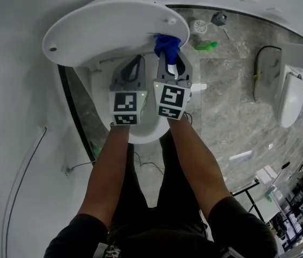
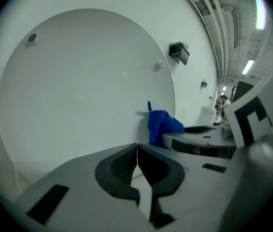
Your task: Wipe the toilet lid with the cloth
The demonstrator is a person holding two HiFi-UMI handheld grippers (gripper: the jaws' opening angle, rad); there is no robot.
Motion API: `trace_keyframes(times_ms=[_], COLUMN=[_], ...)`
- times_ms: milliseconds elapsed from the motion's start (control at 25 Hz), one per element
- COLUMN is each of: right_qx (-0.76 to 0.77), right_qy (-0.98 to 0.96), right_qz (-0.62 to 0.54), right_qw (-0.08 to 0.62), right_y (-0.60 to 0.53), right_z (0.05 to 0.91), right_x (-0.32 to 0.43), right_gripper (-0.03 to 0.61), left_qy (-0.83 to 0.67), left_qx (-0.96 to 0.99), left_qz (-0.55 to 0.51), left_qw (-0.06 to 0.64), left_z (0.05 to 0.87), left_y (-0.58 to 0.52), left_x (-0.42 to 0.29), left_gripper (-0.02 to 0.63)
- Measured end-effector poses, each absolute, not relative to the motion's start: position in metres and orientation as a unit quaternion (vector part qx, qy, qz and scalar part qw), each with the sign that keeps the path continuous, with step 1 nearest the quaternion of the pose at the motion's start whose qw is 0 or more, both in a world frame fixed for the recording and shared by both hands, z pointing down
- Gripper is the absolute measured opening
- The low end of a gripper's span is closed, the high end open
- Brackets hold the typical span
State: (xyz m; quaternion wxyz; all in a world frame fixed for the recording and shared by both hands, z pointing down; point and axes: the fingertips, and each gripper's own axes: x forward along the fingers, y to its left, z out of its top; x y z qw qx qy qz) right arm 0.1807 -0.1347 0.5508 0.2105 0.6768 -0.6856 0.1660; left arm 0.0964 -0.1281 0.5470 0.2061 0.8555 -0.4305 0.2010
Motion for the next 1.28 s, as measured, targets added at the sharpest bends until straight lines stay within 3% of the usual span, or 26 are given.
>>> trace_keyframes(times_ms=[240,800,1040,1280], right_qx=[0.652,0.545,0.53,0.532], right_qy=[-0.706,-0.796,-0.804,-0.799], right_qz=[0.162,0.152,0.154,0.172], right_qw=[0.224,0.217,0.219,0.223], right_y=[-0.134,-0.148,-0.153,-0.155], right_z=[0.565,0.586,0.587,0.606], right_x=[0.14,-0.051,-0.081,-0.073], right_gripper=[0.083,0.083,0.083,0.083], left_qy=[-0.451,-0.557,-0.572,-0.552], left_qx=[0.84,0.772,0.761,0.775], left_qz=[0.199,0.196,0.188,0.177], left_qw=[0.226,0.235,0.241,0.251], left_z=[0.56,0.58,0.583,0.585], left_y=[-0.122,-0.129,-0.128,-0.135], left_x=[0.049,-0.14,-0.158,-0.131], left_gripper=[0.012,0.012,0.012,0.012])
